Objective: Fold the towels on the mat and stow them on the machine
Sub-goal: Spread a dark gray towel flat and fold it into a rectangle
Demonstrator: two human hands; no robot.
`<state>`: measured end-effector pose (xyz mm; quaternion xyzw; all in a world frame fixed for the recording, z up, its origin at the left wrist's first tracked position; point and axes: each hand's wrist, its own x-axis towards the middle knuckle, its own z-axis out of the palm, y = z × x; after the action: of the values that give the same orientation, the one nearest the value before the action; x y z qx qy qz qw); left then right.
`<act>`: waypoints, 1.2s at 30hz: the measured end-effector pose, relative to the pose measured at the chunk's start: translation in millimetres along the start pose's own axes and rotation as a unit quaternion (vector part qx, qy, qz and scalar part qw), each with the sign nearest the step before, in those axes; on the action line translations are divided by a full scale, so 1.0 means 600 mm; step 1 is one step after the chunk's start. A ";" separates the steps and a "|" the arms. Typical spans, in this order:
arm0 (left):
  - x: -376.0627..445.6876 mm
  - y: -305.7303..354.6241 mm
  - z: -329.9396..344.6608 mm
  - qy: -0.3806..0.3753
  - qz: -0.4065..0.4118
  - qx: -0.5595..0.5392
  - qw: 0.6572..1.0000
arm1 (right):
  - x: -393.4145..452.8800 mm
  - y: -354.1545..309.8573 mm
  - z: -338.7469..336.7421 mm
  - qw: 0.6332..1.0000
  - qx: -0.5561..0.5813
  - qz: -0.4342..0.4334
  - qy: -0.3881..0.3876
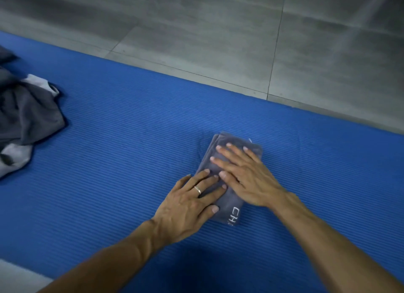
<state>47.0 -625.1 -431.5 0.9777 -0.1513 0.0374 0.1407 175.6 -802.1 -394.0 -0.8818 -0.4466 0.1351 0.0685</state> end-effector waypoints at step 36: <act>0.046 -0.043 -0.132 0.031 -0.169 -0.483 0.859 | 0.018 -0.005 -0.036 0.991 0.005 0.045 0.124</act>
<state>78.5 -586.7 -359.5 0.7959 0.0219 -0.0344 0.6040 185.9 -792.0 -374.6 -0.9107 -0.3936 0.0297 0.1213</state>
